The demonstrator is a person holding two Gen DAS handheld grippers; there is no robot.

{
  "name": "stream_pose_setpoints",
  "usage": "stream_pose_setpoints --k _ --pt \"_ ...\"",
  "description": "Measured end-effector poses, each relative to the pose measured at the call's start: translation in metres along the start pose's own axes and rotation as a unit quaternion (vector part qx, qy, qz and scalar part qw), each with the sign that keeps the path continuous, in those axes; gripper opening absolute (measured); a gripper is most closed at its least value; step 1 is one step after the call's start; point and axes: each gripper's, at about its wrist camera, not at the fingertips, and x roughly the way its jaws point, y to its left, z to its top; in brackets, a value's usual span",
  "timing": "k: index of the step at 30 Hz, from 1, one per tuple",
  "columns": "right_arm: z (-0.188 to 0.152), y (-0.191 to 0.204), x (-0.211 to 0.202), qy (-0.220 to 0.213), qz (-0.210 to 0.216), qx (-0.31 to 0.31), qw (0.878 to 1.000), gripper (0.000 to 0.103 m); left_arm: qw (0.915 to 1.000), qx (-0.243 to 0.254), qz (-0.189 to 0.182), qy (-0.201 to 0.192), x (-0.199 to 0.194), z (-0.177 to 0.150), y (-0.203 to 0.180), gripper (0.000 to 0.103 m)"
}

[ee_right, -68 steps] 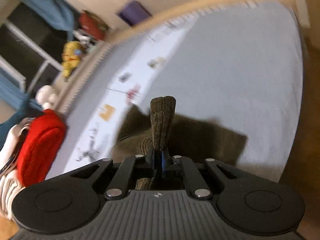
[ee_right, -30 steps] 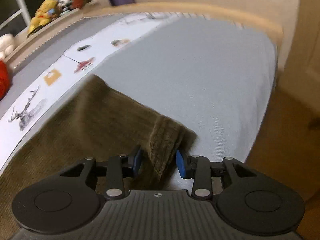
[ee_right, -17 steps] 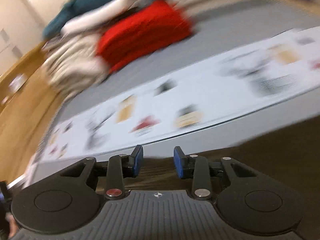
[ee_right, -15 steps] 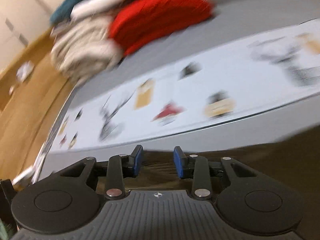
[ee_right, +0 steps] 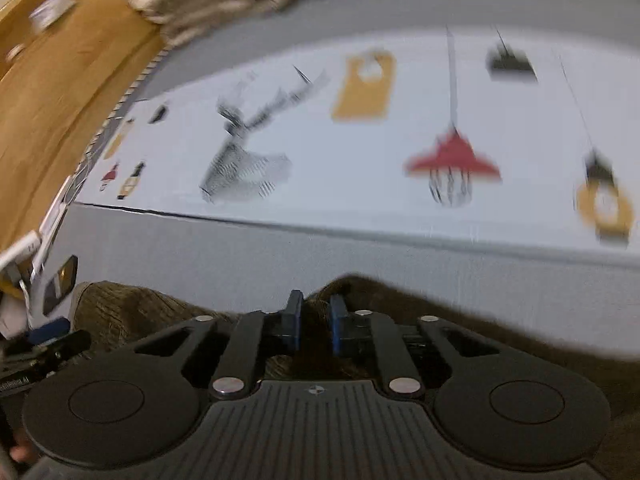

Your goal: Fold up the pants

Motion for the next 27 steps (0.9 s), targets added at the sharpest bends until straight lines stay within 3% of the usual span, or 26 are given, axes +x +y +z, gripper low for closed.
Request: stream_pose_setpoints --k 3,4,6,8,12,14,18,22,24,25,27 --pt "0.015 0.003 0.009 -0.045 -0.007 -0.004 0.999 0.009 1.0000 0.000 0.002 0.001 0.001 0.000 0.000 0.092" --pt "0.019 0.001 0.012 -0.077 -0.015 -0.005 0.997 0.000 1.0000 0.000 0.000 0.001 0.001 0.000 -0.001 0.092" --pt "0.024 -0.005 0.021 -0.106 -0.034 -0.004 0.994 0.000 1.0000 0.003 0.004 0.001 0.001 0.000 -0.002 0.092" --pt "0.028 -0.016 0.028 -0.086 -0.051 0.017 0.995 0.000 1.0000 0.004 0.005 0.001 0.001 0.000 -0.003 0.092" --pt "0.020 -0.035 -0.007 -0.073 -0.012 0.054 0.996 0.004 1.0000 -0.004 -0.001 0.001 -0.001 0.001 0.000 0.092" --pt "0.007 -0.034 -0.035 -0.085 -0.010 0.043 0.995 0.013 0.9999 -0.014 -0.008 -0.001 -0.003 0.003 0.002 0.092" --pt "-0.034 -0.016 -0.066 -0.080 0.003 0.004 0.997 0.013 0.9992 -0.021 -0.032 -0.006 -0.012 0.002 0.008 0.092" --pt "-0.056 -0.008 -0.026 -0.051 -0.063 -0.007 0.997 0.013 0.9984 -0.003 -0.056 0.002 -0.016 -0.004 0.010 0.092" --pt "-0.053 -0.015 0.005 -0.046 -0.098 0.002 0.994 0.009 0.9990 0.017 -0.039 0.008 -0.011 -0.006 0.007 0.092" --pt "-0.051 -0.018 0.013 -0.067 -0.101 0.012 0.993 0.003 0.9989 0.030 -0.033 0.016 -0.007 -0.008 0.004 0.092" --pt "-0.044 -0.016 0.016 -0.070 -0.109 0.013 0.991 0.003 0.9981 0.055 -0.018 0.019 -0.003 -0.011 -0.001 0.092"
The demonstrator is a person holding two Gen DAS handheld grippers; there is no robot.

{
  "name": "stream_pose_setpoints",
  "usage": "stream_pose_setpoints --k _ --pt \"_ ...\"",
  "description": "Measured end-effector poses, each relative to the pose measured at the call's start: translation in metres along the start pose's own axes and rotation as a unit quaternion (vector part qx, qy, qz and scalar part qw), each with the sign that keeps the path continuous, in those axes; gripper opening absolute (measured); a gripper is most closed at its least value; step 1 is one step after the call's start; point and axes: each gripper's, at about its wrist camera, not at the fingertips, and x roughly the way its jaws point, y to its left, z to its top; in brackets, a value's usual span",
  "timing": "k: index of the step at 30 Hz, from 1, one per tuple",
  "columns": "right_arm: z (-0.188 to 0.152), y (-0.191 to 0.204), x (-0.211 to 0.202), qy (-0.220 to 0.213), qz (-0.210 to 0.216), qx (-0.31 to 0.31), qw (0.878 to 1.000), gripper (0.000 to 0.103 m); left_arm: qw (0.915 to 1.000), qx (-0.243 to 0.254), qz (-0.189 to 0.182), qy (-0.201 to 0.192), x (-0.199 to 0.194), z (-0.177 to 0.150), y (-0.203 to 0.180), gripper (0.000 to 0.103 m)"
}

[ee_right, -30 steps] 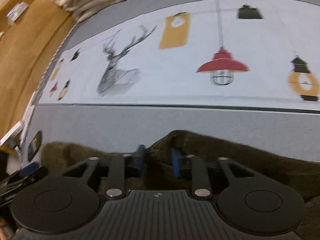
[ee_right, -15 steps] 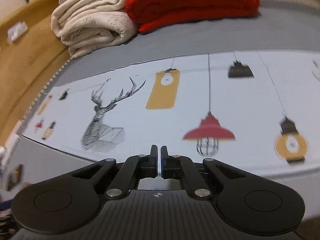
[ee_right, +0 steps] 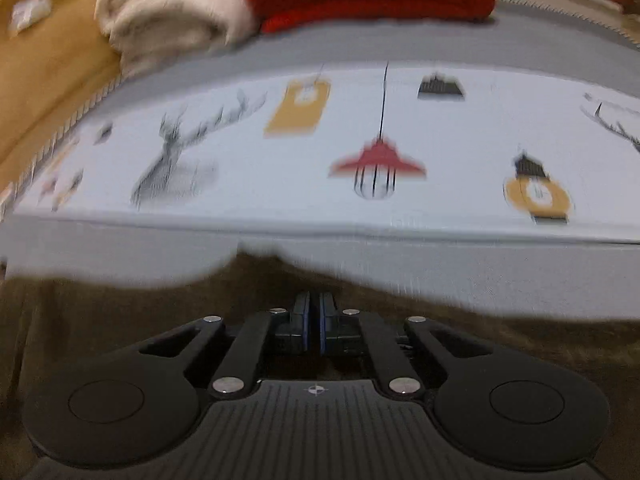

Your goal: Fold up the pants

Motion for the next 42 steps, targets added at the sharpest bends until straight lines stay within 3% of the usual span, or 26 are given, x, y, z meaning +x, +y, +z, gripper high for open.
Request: stream_pose_setpoints --k 3,6,8,10,13,14,16,17,19,21,22,24,27,30,33,37,39,42 --pt "0.004 0.000 -0.018 -0.003 0.008 0.014 1.000 0.004 0.9991 0.033 0.018 -0.020 -0.007 -0.003 -0.010 0.092" --pt "-0.006 0.004 -0.054 -0.038 0.010 0.002 0.999 0.009 0.9983 0.018 0.008 -0.056 -0.020 -0.002 -0.003 0.093" --pt "-0.020 0.007 -0.076 -0.036 0.030 0.005 0.999 0.016 0.9988 -0.008 0.007 -0.047 -0.018 -0.002 0.006 0.102" --pt "-0.041 0.012 -0.093 -0.019 0.057 0.019 0.998 0.024 0.9989 -0.024 0.020 -0.033 -0.014 -0.003 0.012 0.102" --pt "-0.075 0.027 -0.101 0.012 0.081 0.023 0.996 0.026 0.9975 0.000 0.070 0.011 0.004 -0.005 0.012 0.102" --pt "-0.084 0.033 -0.098 0.023 0.080 0.016 0.996 0.027 0.9942 0.015 0.103 0.027 0.014 -0.008 0.009 0.103" --pt "-0.106 0.045 -0.083 0.042 0.063 0.002 0.997 0.029 0.9916 0.030 0.119 0.039 0.022 -0.013 0.008 0.103" --pt "-0.113 0.051 -0.084 0.012 0.055 -0.023 0.998 0.029 0.9912 0.034 0.123 0.035 0.022 -0.013 0.006 0.103" --pt "-0.116 0.067 -0.090 0.000 0.028 -0.090 0.996 0.029 0.9905 0.043 0.126 0.032 0.021 -0.014 0.006 0.103" --pt "-0.113 0.071 -0.104 0.004 0.013 -0.091 0.996 0.040 0.9906 0.041 0.127 0.031 0.019 -0.014 0.007 0.103" --pt "-0.112 0.067 -0.114 0.000 0.017 -0.080 0.997 0.050 0.9904 0.039 0.129 0.028 0.017 -0.015 0.006 0.103" --pt "-0.117 0.055 -0.129 0.001 0.006 -0.069 0.998 0.054 0.9902 0.031 0.133 0.028 0.017 -0.015 0.007 0.103" --pt "-0.138 0.016 -0.135 0.030 -0.045 -0.042 0.998 0.054 0.9894 0.016 0.141 0.030 0.018 -0.014 0.004 0.103" --pt "-0.146 -0.031 -0.159 0.016 -0.024 0.046 0.999 0.052 0.9868 0.000 0.161 0.018 0.011 -0.019 -0.001 0.103" --pt "-0.149 -0.085 -0.190 0.009 -0.049 0.159 0.986 0.058 0.9808 -0.003 0.194 -0.015 -0.010 -0.029 -0.010 0.103" --pt "-0.167 -0.154 -0.220 -0.014 -0.128 0.192 0.973 0.058 0.9775 -0.014 0.198 -0.070 -0.045 -0.042 -0.023 0.103" --pt "-0.178 -0.192 -0.238 -0.036 -0.094 0.247 0.964 0.052 0.9791 -0.022 0.186 -0.080 -0.059 -0.047 -0.034 0.103" --pt "-0.197 -0.237 -0.269 -0.074 -0.057 0.346 0.934 0.053 0.9815 -0.009 0.168 -0.091 -0.073 -0.050 -0.063 0.103"
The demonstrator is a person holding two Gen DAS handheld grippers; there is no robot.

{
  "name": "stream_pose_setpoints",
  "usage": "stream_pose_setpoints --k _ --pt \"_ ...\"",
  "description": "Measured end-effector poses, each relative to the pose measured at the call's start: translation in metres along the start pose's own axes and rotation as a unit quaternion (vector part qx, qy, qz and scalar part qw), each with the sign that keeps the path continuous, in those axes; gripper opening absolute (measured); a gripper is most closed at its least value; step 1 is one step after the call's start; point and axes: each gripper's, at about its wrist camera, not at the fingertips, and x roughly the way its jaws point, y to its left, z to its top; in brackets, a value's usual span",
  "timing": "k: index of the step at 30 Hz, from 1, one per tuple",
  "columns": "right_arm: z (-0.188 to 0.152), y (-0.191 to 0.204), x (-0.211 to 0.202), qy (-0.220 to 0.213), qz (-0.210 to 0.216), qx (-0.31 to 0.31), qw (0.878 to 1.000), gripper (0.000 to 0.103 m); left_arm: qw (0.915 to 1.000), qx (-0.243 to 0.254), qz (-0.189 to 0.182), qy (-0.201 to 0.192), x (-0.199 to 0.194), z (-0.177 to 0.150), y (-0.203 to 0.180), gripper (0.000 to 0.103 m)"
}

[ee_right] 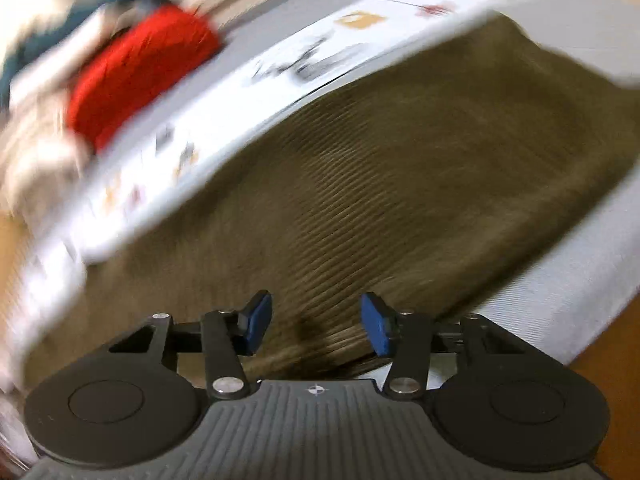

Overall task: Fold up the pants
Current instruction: 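Smooth the folded pants with the right tool, moving across the fabric, then move the right tool to the pant leg ends and grasp them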

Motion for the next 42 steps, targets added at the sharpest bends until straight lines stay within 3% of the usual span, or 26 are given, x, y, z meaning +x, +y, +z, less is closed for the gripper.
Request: stream_pose_setpoints --k 5,10,14,19,23,28,29,32,35,39,42 --pt "0.030 -0.058 -0.041 -0.093 -0.053 0.102 0.989 0.057 0.9982 0.040 -0.032 -0.030 -0.032 0.005 -0.060 0.103" --pt "0.058 -0.069 -0.050 -0.150 -0.052 0.099 0.982 0.058 0.9938 0.078 -0.066 -0.044 -0.047 0.015 -0.113 0.103" --pt "0.068 -0.044 -0.036 -0.163 -0.034 0.064 0.984 0.057 0.9883 0.107 -0.094 -0.055 -0.046 0.037 -0.152 0.103" --pt "0.082 -0.041 -0.025 -0.148 -0.034 0.065 0.986 0.057 0.9674 0.199 -0.146 -0.060 -0.025 0.064 -0.237 0.103" --pt "0.086 -0.053 -0.024 -0.135 -0.038 0.079 0.987 0.057 0.9527 0.267 -0.125 -0.073 0.005 0.055 -0.324 0.103" --pt "0.081 -0.073 -0.029 -0.144 -0.088 0.054 0.984 0.057 0.9414 0.310 -0.126 -0.042 0.048 0.018 -0.382 0.103" --pt "0.081 -0.079 -0.029 -0.144 -0.090 0.061 0.984 0.057 0.9407 0.316 -0.119 -0.037 0.054 0.010 -0.387 0.103" --pt "0.082 -0.097 -0.033 -0.143 -0.088 0.087 0.982 0.058 0.9512 0.280 -0.115 -0.060 0.054 -0.003 -0.379 0.103" --pt "0.083 -0.103 -0.035 -0.147 -0.077 0.096 0.981 0.058 0.9538 0.256 -0.152 -0.041 0.058 0.005 -0.367 0.103" --pt "0.086 -0.090 -0.034 -0.149 -0.054 0.079 0.984 0.058 0.9608 0.240 -0.133 -0.043 0.081 0.017 -0.370 0.103" --pt "0.085 -0.075 -0.032 -0.147 -0.049 0.047 0.987 0.058 0.9558 0.270 -0.094 -0.068 0.087 0.023 -0.391 0.103"
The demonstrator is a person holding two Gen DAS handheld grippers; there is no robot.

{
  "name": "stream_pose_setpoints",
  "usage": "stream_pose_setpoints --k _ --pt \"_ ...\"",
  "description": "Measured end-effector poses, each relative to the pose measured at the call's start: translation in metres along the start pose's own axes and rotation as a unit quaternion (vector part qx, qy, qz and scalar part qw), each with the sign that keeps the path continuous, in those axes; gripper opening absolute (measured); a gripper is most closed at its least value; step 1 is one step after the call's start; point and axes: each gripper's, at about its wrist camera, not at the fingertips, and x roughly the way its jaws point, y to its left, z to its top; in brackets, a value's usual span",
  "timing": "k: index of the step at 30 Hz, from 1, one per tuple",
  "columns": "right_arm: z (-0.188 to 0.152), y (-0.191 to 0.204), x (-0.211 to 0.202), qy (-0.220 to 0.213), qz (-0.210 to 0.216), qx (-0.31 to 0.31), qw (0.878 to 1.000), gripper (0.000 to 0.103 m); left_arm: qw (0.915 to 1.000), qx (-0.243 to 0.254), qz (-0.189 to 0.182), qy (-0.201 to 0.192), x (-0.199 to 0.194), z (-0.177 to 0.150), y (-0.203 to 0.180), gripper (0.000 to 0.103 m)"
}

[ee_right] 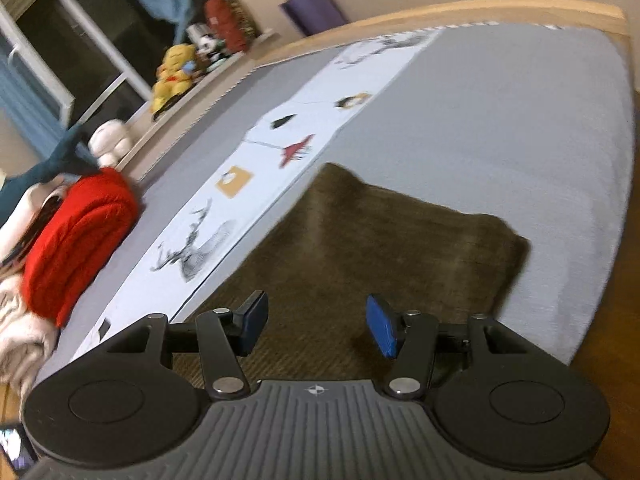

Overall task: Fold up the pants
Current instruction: 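Move the right tool to the pant leg ends and grasp them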

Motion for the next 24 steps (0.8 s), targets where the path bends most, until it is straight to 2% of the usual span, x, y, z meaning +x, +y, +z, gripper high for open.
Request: stream_pose_setpoints --k 2,6,8,9,12,13,15,18,19,24 --pt "-0.001 0.005 0.000 0.000 -0.003 -0.016 1.000 0.057 1.0000 0.004 0.001 0.008 0.001 0.009 -0.001 0.103" --pt "0.000 -0.001 -0.003 -0.003 -0.004 -0.006 1.000 0.057 0.9955 -0.054 -0.077 -0.011 -0.029 0.012 0.025 0.103" --pt "0.002 -0.006 -0.003 -0.002 -0.005 0.006 1.000 0.058 0.9908 -0.049 -0.126 -0.008 -0.039 0.008 0.029 0.103" --pt "0.003 -0.007 -0.002 -0.001 -0.003 0.012 1.000 0.058 0.9899 -0.034 -0.138 0.001 -0.040 0.007 0.025 0.103" --pt "0.003 -0.007 -0.001 0.004 0.004 0.021 1.000 0.058 0.9905 0.025 -0.135 0.015 -0.022 -0.002 0.001 0.103" --pt "0.003 -0.005 -0.001 0.004 0.004 0.017 1.000 0.058 0.9908 0.023 -0.133 0.012 -0.017 -0.002 -0.004 0.103" --pt "0.001 -0.002 -0.001 0.001 -0.002 0.004 1.000 0.057 0.9927 -0.010 -0.119 0.012 -0.010 0.009 -0.003 0.103" --pt "0.001 -0.007 -0.004 -0.012 -0.029 -0.002 1.000 0.057 0.9974 -0.019 -0.061 0.034 0.009 0.025 -0.006 0.103" --pt "0.003 -0.014 -0.006 -0.020 -0.038 0.009 0.999 0.057 0.9972 -0.015 -0.058 0.045 0.013 0.027 -0.005 0.103" --pt "0.017 -0.069 -0.028 -0.069 -0.066 0.125 0.988 0.057 0.9912 -0.072 -0.107 0.031 -0.020 0.016 0.028 0.103"
